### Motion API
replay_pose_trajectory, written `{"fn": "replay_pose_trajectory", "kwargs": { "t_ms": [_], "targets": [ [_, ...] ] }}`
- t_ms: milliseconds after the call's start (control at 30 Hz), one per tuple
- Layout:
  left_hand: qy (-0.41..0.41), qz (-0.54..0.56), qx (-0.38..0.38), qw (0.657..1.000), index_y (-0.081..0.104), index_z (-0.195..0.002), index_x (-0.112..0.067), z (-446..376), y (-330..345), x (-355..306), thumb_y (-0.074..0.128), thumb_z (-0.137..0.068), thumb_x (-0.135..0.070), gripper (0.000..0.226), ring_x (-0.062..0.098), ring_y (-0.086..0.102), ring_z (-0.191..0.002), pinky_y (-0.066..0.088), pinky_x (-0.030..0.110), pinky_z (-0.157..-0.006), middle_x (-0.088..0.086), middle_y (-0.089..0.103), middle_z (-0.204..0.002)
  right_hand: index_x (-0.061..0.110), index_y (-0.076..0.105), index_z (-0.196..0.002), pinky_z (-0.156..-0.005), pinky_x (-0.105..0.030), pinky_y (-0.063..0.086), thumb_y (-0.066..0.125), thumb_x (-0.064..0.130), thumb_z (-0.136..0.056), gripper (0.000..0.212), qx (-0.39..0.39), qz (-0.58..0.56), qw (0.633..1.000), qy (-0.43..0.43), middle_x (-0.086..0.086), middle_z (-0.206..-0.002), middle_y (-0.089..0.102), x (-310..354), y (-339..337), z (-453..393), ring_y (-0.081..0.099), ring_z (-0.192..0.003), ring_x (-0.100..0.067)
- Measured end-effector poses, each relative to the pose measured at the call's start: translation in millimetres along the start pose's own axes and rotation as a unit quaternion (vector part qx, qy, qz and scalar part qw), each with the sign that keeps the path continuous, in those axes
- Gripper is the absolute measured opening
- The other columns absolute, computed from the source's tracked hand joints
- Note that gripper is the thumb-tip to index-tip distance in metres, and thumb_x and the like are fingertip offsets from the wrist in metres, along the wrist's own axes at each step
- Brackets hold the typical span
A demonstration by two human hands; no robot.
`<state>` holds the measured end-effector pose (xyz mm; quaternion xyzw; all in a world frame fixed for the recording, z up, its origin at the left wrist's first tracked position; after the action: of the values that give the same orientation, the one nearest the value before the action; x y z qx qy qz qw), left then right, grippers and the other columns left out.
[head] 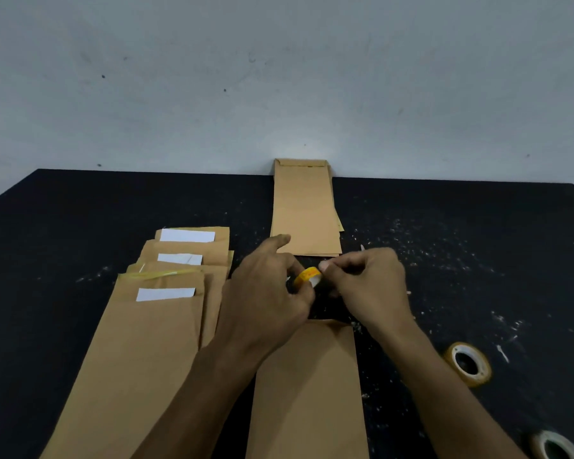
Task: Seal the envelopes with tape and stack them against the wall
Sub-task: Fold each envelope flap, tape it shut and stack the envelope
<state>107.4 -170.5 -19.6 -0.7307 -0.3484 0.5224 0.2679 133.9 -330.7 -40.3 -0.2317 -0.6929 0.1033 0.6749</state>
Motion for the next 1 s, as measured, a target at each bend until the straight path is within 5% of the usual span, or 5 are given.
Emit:
{"fn": "replay_pose_trajectory", "kwargs": {
  "t_ms": [267,667,733,833,1000],
  "targets": [
    [-0.005,-0.081,0.067,0.994,0.073,-0.096,-0.020,-8,20,-4,0.067,-0.088,-0.037,0.020,0.018,0.049,-0.128,0.051,0.044,-0.094,-0.003,0.042,-0.153,0.032,0.079,-0.097,-0.085,-0.043,0.057,0.072,0.029,-0.089,0.011,0.031,0.225,0.974,0.016,-0.003,-0.105,0.071,-1,9,-8,0.065,-0.099,-0.026],
    [0.036,0.066,0.015,0.997,0.055,-0.138,-0.032,-4,3,-9,0.057,-0.095,-0.050,0.047,0.004,0.051,-0.128,0.048,0.029,-0.103,-0.012,0.060,-0.136,0.027,0.074,-0.103,-0.086,-0.044,0.056,0.079,0.033,-0.082,0.023,0.015,0.230,0.973,0.020,-0.004,-0.103,0.069,-7,3,-13,0.065,-0.099,-0.027],
    [-0.001,0.249,-0.010,0.968,0.055,-0.138,-0.032,-3,-11,-7,0.050,-0.097,-0.050,0.045,0.001,0.061,-0.114,0.051,0.021,-0.096,-0.016,0.071,-0.110,0.028,0.076,-0.098,-0.082,-0.043,0.058,0.078,0.028,-0.084,0.015,0.007,0.200,0.980,0.004,0.002,-0.094,0.072,-3,-2,-14,0.068,-0.093,-0.020],
    [-0.079,0.512,-0.018,0.855,0.054,-0.135,-0.031,-6,-23,2,0.043,-0.098,-0.049,0.043,0.019,0.068,-0.112,0.057,0.044,-0.093,-0.011,0.066,-0.129,0.022,0.079,-0.087,-0.065,-0.030,0.057,0.076,0.012,-0.084,0.011,0.029,0.010,0.999,-0.011,0.005,-0.074,0.072,13,-9,-14,0.067,-0.069,-0.007],
    [-0.099,0.652,-0.006,0.752,0.044,-0.142,-0.028,-5,-32,-1,0.024,-0.100,-0.050,0.051,0.030,0.066,-0.115,0.057,0.049,-0.089,-0.004,0.063,-0.135,0.016,0.081,-0.083,-0.048,-0.018,0.042,0.078,0.019,-0.083,0.004,0.145,-0.197,0.969,0.044,0.003,-0.073,0.074,41,6,5,0.062,-0.066,-0.006]
  ]
}}
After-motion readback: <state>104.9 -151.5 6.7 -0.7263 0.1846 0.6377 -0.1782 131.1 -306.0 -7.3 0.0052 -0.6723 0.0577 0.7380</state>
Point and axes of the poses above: each hand's wrist, its own z-axis away from the middle knuckle, its own y-axis out of the palm, x = y × z, the point moved 7 cm from there along -z, towards the middle knuckle
